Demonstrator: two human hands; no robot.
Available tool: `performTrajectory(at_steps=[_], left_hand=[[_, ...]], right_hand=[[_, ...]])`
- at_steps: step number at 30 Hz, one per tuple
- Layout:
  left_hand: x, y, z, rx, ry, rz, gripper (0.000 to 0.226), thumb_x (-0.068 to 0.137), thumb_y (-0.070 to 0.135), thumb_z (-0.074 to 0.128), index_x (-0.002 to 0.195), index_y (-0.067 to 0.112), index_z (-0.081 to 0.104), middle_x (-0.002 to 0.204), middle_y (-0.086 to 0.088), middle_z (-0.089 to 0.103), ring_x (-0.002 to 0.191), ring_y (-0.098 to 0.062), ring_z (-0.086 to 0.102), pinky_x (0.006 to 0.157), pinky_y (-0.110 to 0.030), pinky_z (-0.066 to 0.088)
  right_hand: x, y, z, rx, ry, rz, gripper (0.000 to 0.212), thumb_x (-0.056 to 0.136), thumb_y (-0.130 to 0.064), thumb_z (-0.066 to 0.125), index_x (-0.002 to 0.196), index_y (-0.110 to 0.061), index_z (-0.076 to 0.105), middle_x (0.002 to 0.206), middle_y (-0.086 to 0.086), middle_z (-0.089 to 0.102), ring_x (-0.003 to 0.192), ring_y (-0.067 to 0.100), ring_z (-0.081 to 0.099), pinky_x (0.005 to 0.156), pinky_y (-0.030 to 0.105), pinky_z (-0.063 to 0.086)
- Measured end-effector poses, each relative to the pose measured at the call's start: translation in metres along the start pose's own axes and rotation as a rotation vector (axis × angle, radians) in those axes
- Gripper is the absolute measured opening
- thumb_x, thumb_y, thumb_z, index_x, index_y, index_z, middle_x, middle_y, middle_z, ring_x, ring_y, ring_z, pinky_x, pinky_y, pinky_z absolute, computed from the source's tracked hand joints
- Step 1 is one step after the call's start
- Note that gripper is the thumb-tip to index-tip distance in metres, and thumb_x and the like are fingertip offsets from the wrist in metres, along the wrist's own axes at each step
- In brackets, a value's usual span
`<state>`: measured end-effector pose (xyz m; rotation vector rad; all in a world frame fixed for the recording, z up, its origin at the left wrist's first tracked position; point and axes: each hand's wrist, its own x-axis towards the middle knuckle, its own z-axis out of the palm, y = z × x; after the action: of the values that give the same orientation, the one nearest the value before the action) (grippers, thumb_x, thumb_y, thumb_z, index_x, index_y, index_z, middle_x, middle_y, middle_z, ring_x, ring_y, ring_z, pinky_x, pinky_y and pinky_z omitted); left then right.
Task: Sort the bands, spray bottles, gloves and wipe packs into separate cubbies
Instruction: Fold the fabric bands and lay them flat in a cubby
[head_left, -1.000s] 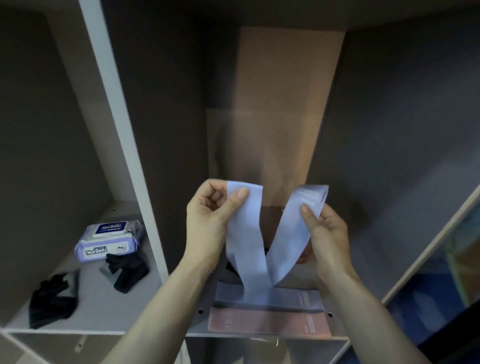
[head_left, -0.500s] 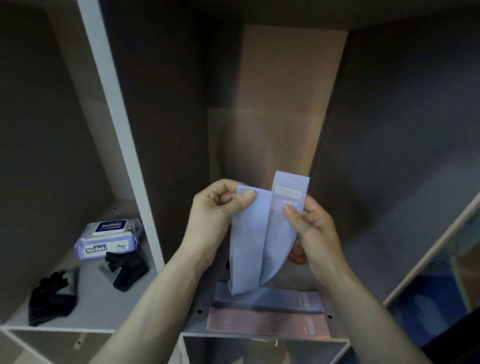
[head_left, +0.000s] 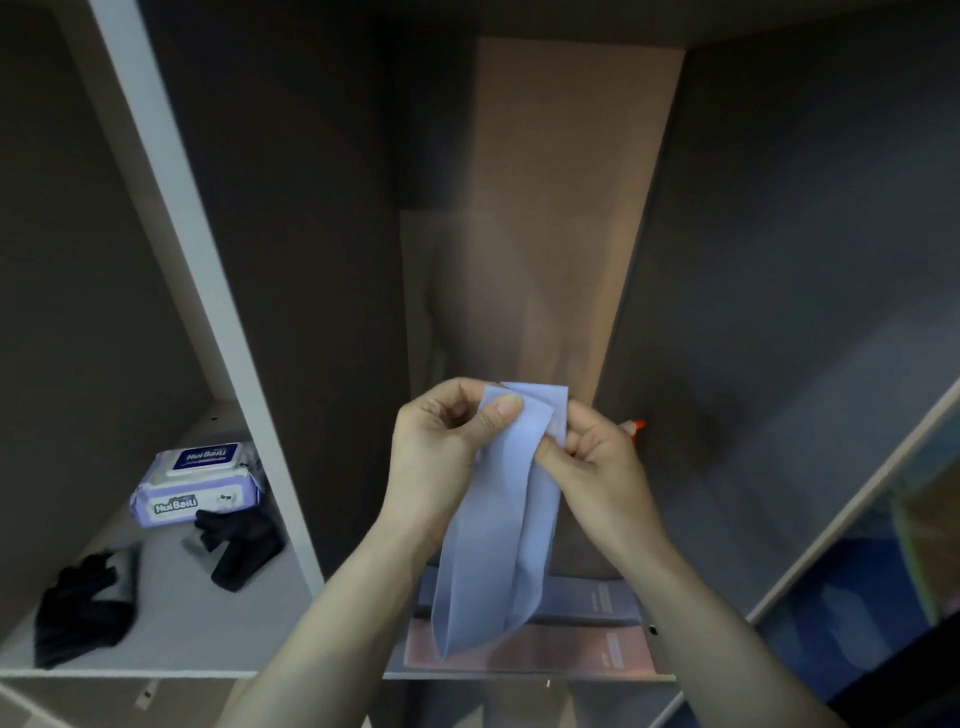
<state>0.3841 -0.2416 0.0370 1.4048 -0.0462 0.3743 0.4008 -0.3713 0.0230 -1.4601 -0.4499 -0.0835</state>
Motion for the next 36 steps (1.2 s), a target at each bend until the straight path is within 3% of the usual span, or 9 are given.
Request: performTrajectory(at_steps=[5, 8, 12, 16, 18, 22, 27, 32, 36], left_hand=[[0.016, -0.021, -0.023, 0.135, 0.159, 0.007, 0.010, 0.091, 0.011, 0.060, 0.088, 0.002, 0.060, 0.075, -0.025, 0.061, 0.069, -0.027, 0.060, 0.063, -0.036, 0.054], [0.025, -0.038, -0.040, 0.512, 0.162, 0.035, 0.008, 0.089, 0.014, 0.060, 0.081, 0.015, 0.059, 0.071, -0.006, 0.063, 0.076, -0.023, 0.062, 0.070, -0.035, 0.048], [0.025, -0.046, -0.046, 0.663, 0.151, 0.032, 0.006, 0.089, 0.017, 0.059, 0.084, 0.017, 0.058, 0.075, 0.000, 0.064, 0.083, -0.025, 0.063, 0.076, -0.038, 0.049], [0.022, -0.036, -0.036, 0.477, 0.096, 0.052, 0.014, 0.090, 0.016, 0.061, 0.079, 0.009, 0.059, 0.060, 0.000, 0.049, 0.060, -0.010, 0.047, 0.059, -0.024, 0.041], [0.020, -0.030, -0.032, 0.340, 0.078, 0.050, 0.015, 0.091, 0.016, 0.062, 0.079, 0.008, 0.061, 0.062, -0.006, 0.041, 0.061, -0.011, 0.042, 0.057, -0.020, 0.037], [0.012, -0.013, -0.029, 0.119, -0.006, 0.040, 0.014, 0.087, 0.024, 0.065, 0.081, 0.011, 0.066, 0.071, -0.033, 0.053, 0.071, -0.028, 0.052, 0.069, -0.037, 0.042], [0.001, 0.002, -0.022, 0.011, -0.081, 0.006, 0.011, 0.085, 0.010, 0.065, 0.074, 0.011, 0.067, 0.069, -0.003, 0.066, 0.066, -0.013, 0.058, 0.059, -0.021, 0.046], [-0.008, 0.006, -0.013, 0.005, -0.108, -0.026, 0.007, 0.080, 0.006, 0.070, 0.079, -0.001, 0.071, 0.078, -0.012, 0.073, 0.073, -0.016, 0.066, 0.068, -0.026, 0.052], [-0.011, 0.006, -0.012, 0.043, -0.049, -0.025, 0.003, 0.078, 0.007, 0.073, 0.076, 0.006, 0.070, 0.076, -0.019, 0.066, 0.072, -0.022, 0.062, 0.068, -0.031, 0.050]], right_hand=[[0.018, -0.027, -0.022, 0.074, 0.294, -0.108, 0.012, 0.091, -0.006, 0.057, 0.092, -0.013, 0.066, 0.071, -0.005, 0.074, 0.066, 0.011, 0.068, 0.060, 0.020, 0.054], [0.025, -0.046, -0.039, 0.070, 0.427, -0.200, 0.011, 0.093, -0.010, 0.055, 0.091, -0.015, 0.064, 0.067, -0.007, 0.073, 0.060, 0.008, 0.068, 0.057, 0.020, 0.054], [0.032, -0.056, -0.049, 0.007, 0.463, -0.237, 0.012, 0.094, -0.015, 0.056, 0.090, -0.018, 0.066, 0.071, -0.005, 0.074, 0.064, 0.013, 0.070, 0.062, 0.025, 0.055], [0.034, -0.049, -0.051, -0.046, 0.377, -0.183, 0.012, 0.093, -0.009, 0.056, 0.091, -0.017, 0.065, 0.072, -0.003, 0.075, 0.067, 0.013, 0.071, 0.064, 0.025, 0.057], [0.033, -0.041, -0.049, -0.068, 0.344, -0.153, 0.011, 0.093, -0.006, 0.056, 0.091, -0.015, 0.062, 0.072, -0.002, 0.074, 0.065, 0.013, 0.071, 0.062, 0.024, 0.057], [0.027, -0.024, -0.042, -0.126, 0.308, -0.113, 0.010, 0.089, -0.004, 0.060, 0.086, -0.013, 0.061, 0.075, 0.006, 0.071, 0.069, 0.018, 0.066, 0.067, 0.027, 0.051], [0.020, -0.013, -0.027, -0.225, 0.173, -0.073, 0.011, 0.082, -0.010, 0.071, 0.073, -0.016, 0.069, 0.067, 0.001, 0.065, 0.062, 0.006, 0.054, 0.055, 0.018, 0.041], [0.013, -0.019, -0.014, -0.309, 0.011, -0.068, 0.013, 0.085, -0.010, 0.067, 0.084, -0.020, 0.076, 0.075, -0.007, 0.073, 0.065, -0.006, 0.059, 0.062, 0.009, 0.041], [0.007, -0.024, -0.005, -0.281, -0.037, -0.005, 0.024, 0.092, -0.011, 0.058, 0.082, -0.029, 0.071, 0.051, -0.020, 0.061, 0.050, -0.005, 0.053, 0.050, 0.005, 0.035]])
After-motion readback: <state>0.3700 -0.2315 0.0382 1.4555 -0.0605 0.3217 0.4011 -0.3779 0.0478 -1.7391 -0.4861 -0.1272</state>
